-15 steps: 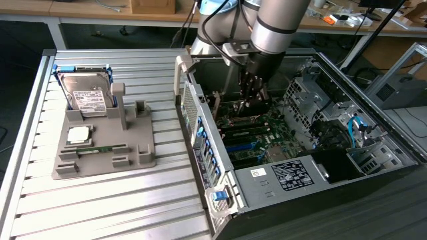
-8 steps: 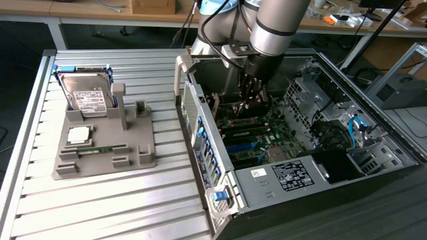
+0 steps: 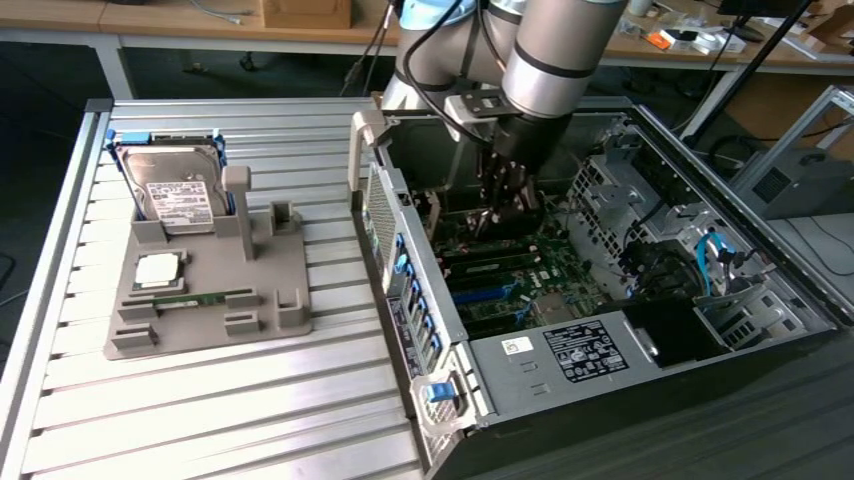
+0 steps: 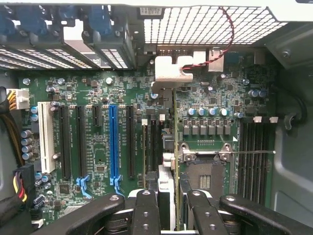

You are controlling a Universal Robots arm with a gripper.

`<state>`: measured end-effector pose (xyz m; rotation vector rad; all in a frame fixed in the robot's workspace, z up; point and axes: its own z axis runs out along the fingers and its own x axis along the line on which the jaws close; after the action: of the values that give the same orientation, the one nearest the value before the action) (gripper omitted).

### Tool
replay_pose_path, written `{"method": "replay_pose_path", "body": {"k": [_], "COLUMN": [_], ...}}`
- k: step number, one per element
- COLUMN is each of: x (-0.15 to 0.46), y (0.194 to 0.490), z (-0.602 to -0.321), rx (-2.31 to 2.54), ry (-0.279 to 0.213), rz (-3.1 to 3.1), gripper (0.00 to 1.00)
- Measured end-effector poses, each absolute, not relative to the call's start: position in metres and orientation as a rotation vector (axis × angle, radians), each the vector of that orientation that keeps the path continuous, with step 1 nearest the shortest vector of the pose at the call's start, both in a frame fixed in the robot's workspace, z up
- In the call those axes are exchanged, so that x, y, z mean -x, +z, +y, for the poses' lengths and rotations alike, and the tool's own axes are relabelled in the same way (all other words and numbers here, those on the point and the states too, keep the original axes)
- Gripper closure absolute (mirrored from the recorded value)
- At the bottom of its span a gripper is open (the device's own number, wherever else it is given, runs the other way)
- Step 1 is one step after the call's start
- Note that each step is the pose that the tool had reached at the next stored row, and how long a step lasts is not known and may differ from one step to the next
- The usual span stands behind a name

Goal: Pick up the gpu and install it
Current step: 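Insert the gpu into the slot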

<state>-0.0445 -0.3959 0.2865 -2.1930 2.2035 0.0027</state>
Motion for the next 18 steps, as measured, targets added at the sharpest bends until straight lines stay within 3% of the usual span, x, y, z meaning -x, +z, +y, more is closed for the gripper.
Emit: {"method": "replay_pose_path", "body": {"k": [18], "x": [0.0445], "y": [0.2839], "z": [-0.4044], "rx": [2.193], "ry": [0.003], "rz": [2.204], "gripper": [0.73]}}
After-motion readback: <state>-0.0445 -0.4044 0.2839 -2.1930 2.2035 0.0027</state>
